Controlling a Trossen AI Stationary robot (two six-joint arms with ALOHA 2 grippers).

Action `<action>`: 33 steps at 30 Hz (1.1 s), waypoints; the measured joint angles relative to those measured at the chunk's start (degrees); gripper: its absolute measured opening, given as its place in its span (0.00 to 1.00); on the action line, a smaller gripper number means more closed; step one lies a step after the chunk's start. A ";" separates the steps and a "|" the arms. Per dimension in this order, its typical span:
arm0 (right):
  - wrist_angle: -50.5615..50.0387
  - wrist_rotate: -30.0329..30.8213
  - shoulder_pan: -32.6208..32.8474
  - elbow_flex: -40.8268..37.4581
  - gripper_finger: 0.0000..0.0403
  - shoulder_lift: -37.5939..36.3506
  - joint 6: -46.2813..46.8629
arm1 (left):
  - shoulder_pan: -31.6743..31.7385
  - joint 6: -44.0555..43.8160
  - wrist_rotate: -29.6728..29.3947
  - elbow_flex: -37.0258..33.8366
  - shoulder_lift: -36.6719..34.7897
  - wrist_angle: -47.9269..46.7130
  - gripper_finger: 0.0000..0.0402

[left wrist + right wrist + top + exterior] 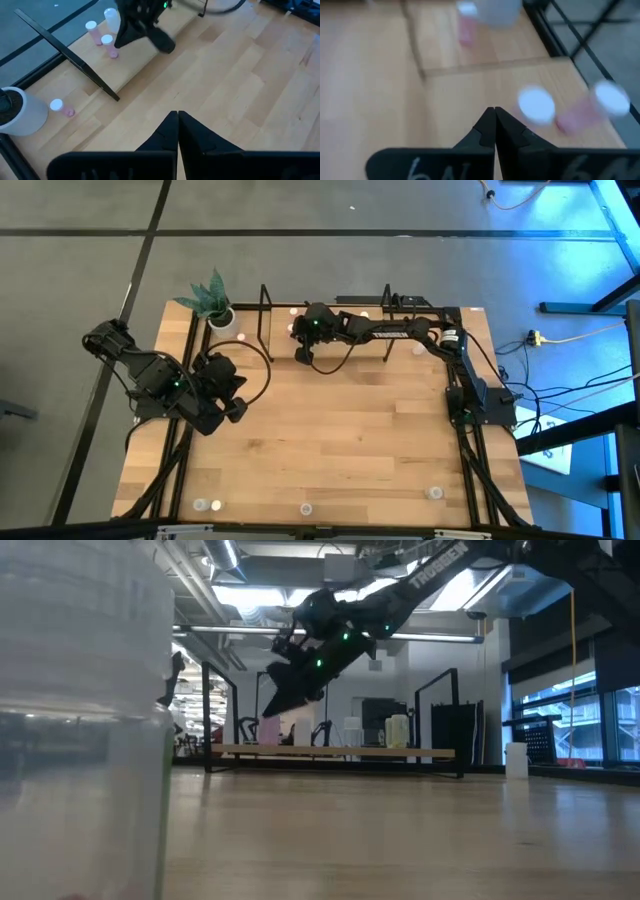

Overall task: Pick and place medicine bottles onto shelf by color
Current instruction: Adjust the pink pill bottle on the shelf, then put the top transparent pill bottle on the shelf aligned with the other transparent pill bottle

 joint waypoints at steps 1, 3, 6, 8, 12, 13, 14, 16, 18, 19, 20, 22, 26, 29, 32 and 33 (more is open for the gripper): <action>-1.01 -1.41 0.37 0.00 0.01 -1.17 0.00 | -0.05 0.00 0.38 0.00 0.02 -0.04 0.01; -3.43 -2.80 1.33 0.18 0.01 -3.73 0.00 | -0.11 0.00 1.22 -0.01 0.02 -0.19 0.02; -9.19 -1.38 3.18 0.18 0.01 -7.89 -0.10 | -0.84 -0.07 1.92 -0.02 0.02 -0.48 0.03; -12.54 0.18 4.58 0.15 0.01 -10.88 -0.12 | -1.66 -0.09 2.05 -0.02 0.02 -0.48 0.04; -17.24 0.72 7.74 0.15 0.01 -16.13 -0.13 | -3.74 -0.12 2.10 -0.02 0.02 -0.62 0.05; -18.46 0.66 8.62 0.15 0.01 -17.26 -0.13 | -4.31 -0.13 2.10 -0.02 0.02 -0.59 0.06; -20.40 0.66 9.53 0.09 0.01 -18.30 -0.15 | -4.97 -0.16 2.17 -0.02 0.02 -0.62 0.06; -22.39 0.64 11.39 0.09 0.01 -20.18 -0.06 | -6.36 -0.24 2.90 -0.02 0.02 -0.68 0.06; -24.84 0.67 13.27 0.09 0.01 -21.90 0.03 | -7.82 -0.24 4.91 -0.02 0.02 -1.09 0.05; -25.86 0.67 14.34 0.09 0.01 -22.62 0.03 | -8.62 -0.24 6.05 -0.02 0.02 -1.08 0.05; -26.79 0.77 15.41 0.09 0.01 -23.16 0.12 | -9.52 -0.24 7.18 -0.02 0.02 -1.10 0.04; -28.31 0.74 17.65 0.06 0.01 -24.27 1.59 | -11.57 -0.24 8.53 -0.02 0.02 -1.07 0.03; -30.61 0.89 21.73 0.04 0.01 -26.19 8.56 | -16.13 -0.27 11.27 -0.02 0.04 -1.07 0.01; -33.34 2.53 24.76 0.04 0.01 -26.73 12.85 | -19.90 -0.90 11.73 -0.02 0.04 -1.01 0.00; -36.00 2.73 27.58 0.00 0.01 -27.35 14.94 | -23.46 -1.62 11.73 -0.02 0.04 -0.98 0.00; -36.32 2.54 28.38 0.00 0.01 -27.51 16.15 | -24.50 -1.65 11.71 -0.02 0.04 -0.95 0.01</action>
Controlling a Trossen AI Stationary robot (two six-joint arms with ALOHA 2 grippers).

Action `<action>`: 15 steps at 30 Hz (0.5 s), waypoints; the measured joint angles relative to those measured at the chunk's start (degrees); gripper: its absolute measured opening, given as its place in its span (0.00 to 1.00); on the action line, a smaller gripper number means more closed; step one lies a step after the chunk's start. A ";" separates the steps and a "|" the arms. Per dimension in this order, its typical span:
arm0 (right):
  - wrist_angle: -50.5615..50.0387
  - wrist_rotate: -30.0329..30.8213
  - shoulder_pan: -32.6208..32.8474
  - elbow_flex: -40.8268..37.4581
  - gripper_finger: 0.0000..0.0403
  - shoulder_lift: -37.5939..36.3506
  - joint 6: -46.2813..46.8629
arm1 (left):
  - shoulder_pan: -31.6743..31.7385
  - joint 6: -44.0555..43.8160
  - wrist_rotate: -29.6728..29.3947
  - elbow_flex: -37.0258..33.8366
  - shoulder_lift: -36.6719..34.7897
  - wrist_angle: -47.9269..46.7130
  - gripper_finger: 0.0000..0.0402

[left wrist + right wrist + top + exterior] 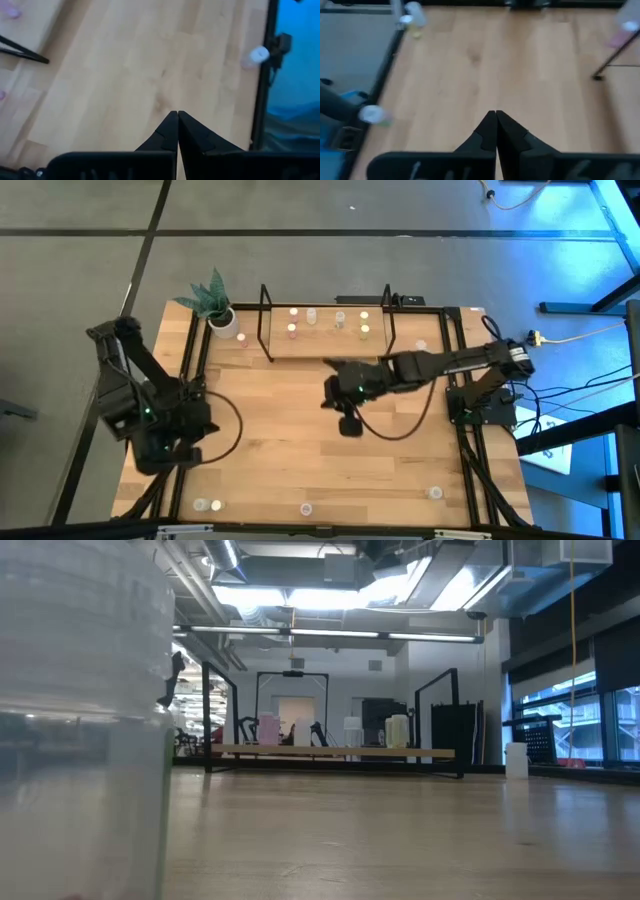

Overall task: Pick and place medicine bottles onto shelf by color
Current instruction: Put the top transparent pill bottle on the shelf aligned with the other transparent pill bottle

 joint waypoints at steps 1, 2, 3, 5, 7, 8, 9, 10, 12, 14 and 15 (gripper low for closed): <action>-0.52 -0.15 0.73 0.00 0.01 -0.13 1.43 | -1.04 -0.13 -0.14 0.00 0.00 0.04 0.01; -0.71 -0.10 1.42 0.00 0.01 -0.15 2.67 | -2.07 -0.40 -0.63 0.00 0.00 0.07 0.02; -0.69 0.03 2.12 0.00 0.01 -0.15 3.65 | -3.05 -0.84 -1.26 0.00 0.00 0.14 0.02; -0.71 0.44 3.53 0.00 0.01 -0.13 5.20 | -4.89 -1.92 -2.52 0.00 0.00 0.18 0.03; -0.67 0.36 5.09 0.00 0.01 -0.13 7.34 | -6.55 -2.56 -2.93 0.00 0.00 0.22 0.04; -0.69 0.19 5.79 0.00 0.01 -0.13 8.62 | -7.28 -2.94 -2.95 0.00 0.05 0.22 0.04; -0.72 0.01 6.46 0.00 0.01 -0.14 9.79 | -7.92 -3.06 -2.95 0.00 0.16 0.22 0.04; -0.85 -0.04 7.21 0.00 0.01 -0.15 10.98 | -8.45 -3.13 -2.95 0.00 0.36 0.20 0.04; -1.82 0.07 8.54 0.00 0.01 -0.13 12.42 | -9.36 -3.73 -2.97 0.00 1.10 0.26 0.04; -4.29 0.30 9.80 0.00 0.01 -0.14 14.77 | -9.92 -5.40 -2.97 0.00 1.96 0.52 0.03; -5.77 0.18 10.33 0.00 0.01 -0.14 16.78 | -10.03 -6.27 -2.98 0.00 2.49 0.59 0.03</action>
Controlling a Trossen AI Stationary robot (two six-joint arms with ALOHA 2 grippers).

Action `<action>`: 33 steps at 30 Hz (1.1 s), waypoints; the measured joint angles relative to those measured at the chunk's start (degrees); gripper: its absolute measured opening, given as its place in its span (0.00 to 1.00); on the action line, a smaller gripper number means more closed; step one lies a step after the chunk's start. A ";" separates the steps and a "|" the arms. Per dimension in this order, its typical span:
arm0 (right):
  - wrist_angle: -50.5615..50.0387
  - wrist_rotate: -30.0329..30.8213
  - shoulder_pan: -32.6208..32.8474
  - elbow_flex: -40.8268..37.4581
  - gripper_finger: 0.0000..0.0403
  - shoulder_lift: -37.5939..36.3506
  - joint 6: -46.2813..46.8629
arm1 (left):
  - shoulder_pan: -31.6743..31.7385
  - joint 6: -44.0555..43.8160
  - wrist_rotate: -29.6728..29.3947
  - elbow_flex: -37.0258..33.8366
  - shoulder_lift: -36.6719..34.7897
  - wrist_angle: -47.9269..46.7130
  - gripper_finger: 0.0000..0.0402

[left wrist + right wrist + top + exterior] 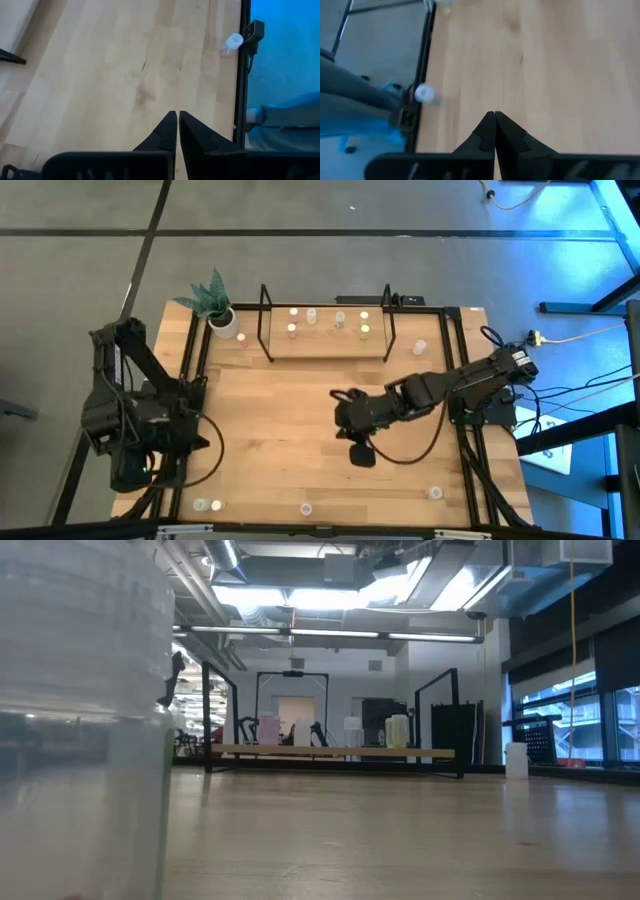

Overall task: Pick and place medicine bottles onto shelf by color
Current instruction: Put the top transparent pill bottle on the shelf aligned with the other transparent pill bottle

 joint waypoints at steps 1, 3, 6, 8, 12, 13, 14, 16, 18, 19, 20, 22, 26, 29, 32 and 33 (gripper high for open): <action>-1.29 -0.17 0.42 0.00 0.01 0.01 2.23 | -0.05 -0.65 -0.01 0.00 0.55 0.01 0.02; -4.26 -0.54 1.00 0.00 0.01 -0.01 5.09 | -0.02 -1.27 -0.01 0.00 1.83 -0.04 0.01; -8.04 -3.47 1.11 0.00 0.02 0.01 6.00 | 0.00 -1.34 -0.03 0.00 3.23 -0.12 0.00; -9.76 -7.01 1.15 0.00 0.04 0.01 5.83 | 0.00 -1.33 -0.01 0.00 3.97 -0.10 0.01; -11.09 -15.62 1.54 0.00 0.04 0.01 3.07 | 0.00 -1.33 0.04 0.00 4.59 -0.06 0.02; -11.07 -16.60 1.83 0.00 0.03 0.01 1.60 | 0.00 -1.30 0.05 0.00 4.62 -0.06 0.03; -11.07 -16.89 2.18 0.00 0.02 0.01 -0.27 | 0.00 -1.30 0.05 0.00 4.64 -0.06 0.03; -11.05 -16.06 3.05 0.00 0.01 0.01 -3.67 | 0.00 -1.36 0.05 0.00 4.61 -0.08 0.04; -10.92 -15.01 3.79 0.02 0.01 0.25 -5.82 | 0.00 -1.59 0.07 0.00 4.61 0.01 0.05; -10.82 -14.26 4.15 0.01 0.01 0.36 -6.33 | 0.00 -1.62 0.07 0.00 4.61 -0.01 0.05; -10.76 -13.27 4.54 0.00 0.01 0.44 -6.75 | 0.00 -1.63 0.07 0.00 4.61 -0.01 0.06; -10.15 -11.29 5.10 0.02 0.01 0.61 -7.03 | 0.00 -1.56 0.09 0.00 4.61 -0.01 0.06; -9.80 -10.58 6.10 0.02 0.01 0.86 -2.70 | 0.01 -1.35 0.10 0.00 4.61 -0.14 0.07; -9.19 -9.33 7.07 0.04 0.00 0.84 0.07 | 0.02 -1.17 0.14 0.00 4.61 -0.90 0.07; -10.02 -9.13 8.20 0.91 0.00 0.85 4.06 | 0.02 -1.15 0.15 0.00 4.61 -1.30 0.07; -10.17 -9.09 8.73 1.08 0.00 0.81 5.98 | 0.00 -1.15 0.16 0.00 4.61 -1.32 0.07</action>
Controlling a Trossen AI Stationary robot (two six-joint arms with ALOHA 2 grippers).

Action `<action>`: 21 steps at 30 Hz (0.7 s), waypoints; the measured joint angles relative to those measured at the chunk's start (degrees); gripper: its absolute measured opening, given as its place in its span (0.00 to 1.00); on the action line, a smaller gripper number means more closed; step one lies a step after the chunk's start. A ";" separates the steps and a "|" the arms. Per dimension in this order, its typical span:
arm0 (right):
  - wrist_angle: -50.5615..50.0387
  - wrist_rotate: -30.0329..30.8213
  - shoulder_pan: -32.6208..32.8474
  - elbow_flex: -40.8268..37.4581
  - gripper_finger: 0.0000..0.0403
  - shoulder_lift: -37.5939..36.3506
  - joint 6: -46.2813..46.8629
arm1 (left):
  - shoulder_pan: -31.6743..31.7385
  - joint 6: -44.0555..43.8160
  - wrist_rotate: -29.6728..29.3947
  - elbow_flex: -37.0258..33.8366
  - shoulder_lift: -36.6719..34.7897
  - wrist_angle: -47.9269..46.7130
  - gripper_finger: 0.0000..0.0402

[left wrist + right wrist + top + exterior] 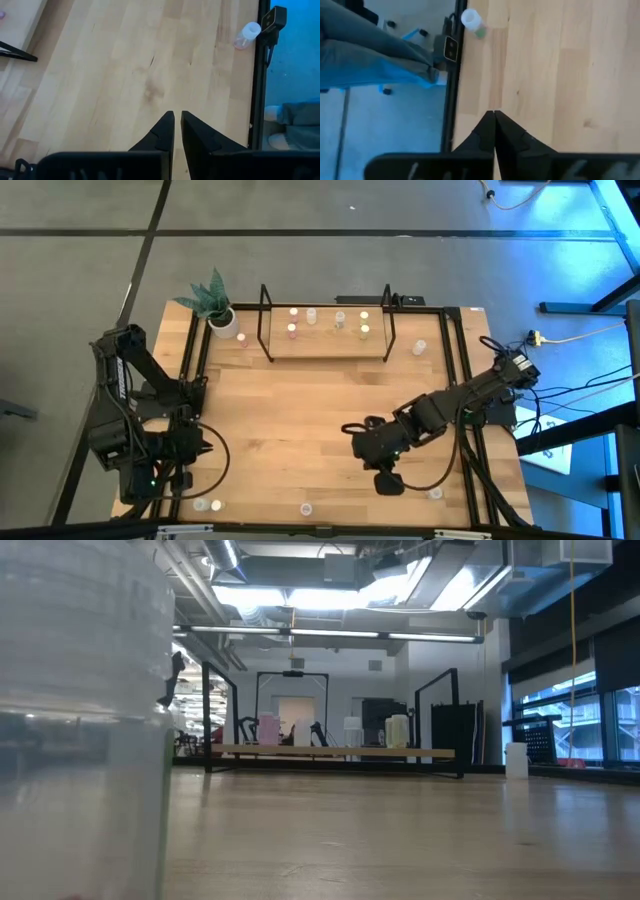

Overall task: Pick and place medicine bottles onto shelf by color
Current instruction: Put the top transparent pill bottle on the shelf aligned with the other transparent pill bottle

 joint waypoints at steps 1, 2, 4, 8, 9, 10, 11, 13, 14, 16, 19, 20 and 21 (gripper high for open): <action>-0.81 0.06 0.69 0.01 0.00 -0.04 2.13 | 0.02 0.00 0.00 0.00 0.00 0.02 0.07; -1.99 0.04 1.52 0.01 0.00 -0.04 3.97 | 0.02 0.00 0.02 0.00 0.00 0.02 0.07; -4.65 -0.55 3.53 0.01 0.00 0.01 8.88 | 0.02 0.04 0.02 0.00 0.00 0.02 0.07; -11.72 -4.01 6.56 -0.01 0.01 0.23 23.58 | 0.02 1.60 0.02 0.00 0.00 0.02 0.07; -13.21 -4.56 7.21 -0.01 0.01 0.27 26.44 | 0.02 2.17 -0.01 0.00 0.00 0.02 0.07; -14.56 -4.79 7.88 -0.01 0.01 0.27 28.95 | 0.02 2.95 -0.13 0.00 -0.02 0.02 0.07; -15.59 -4.79 8.48 -0.01 0.01 0.27 31.00 | 0.02 3.66 -0.37 0.00 -0.02 0.02 0.07; -16.69 -5.06 9.39 -0.01 0.01 0.27 33.95 | 0.01 5.38 -1.42 0.00 -0.02 0.03 0.07; -17.08 -5.30 9.63 -0.01 0.01 0.27 35.03 | 0.02 6.04 -1.80 0.00 -0.02 0.04 0.07; -17.38 -5.10 10.04 -0.02 0.02 0.27 37.54 | 0.02 7.21 -2.17 0.00 -0.02 0.05 0.07; -17.55 -5.88 10.15 -0.05 0.04 0.27 37.83 | 0.02 7.86 -2.27 0.00 -0.02 0.51 0.07; -17.68 -6.66 10.20 -0.05 0.05 0.27 38.06 | 0.02 7.91 -2.36 0.00 -0.02 0.78 0.07; -18.03 -7.20 10.23 -0.05 0.06 0.27 38.83 | 0.02 7.91 -2.59 0.00 -0.02 1.11 0.07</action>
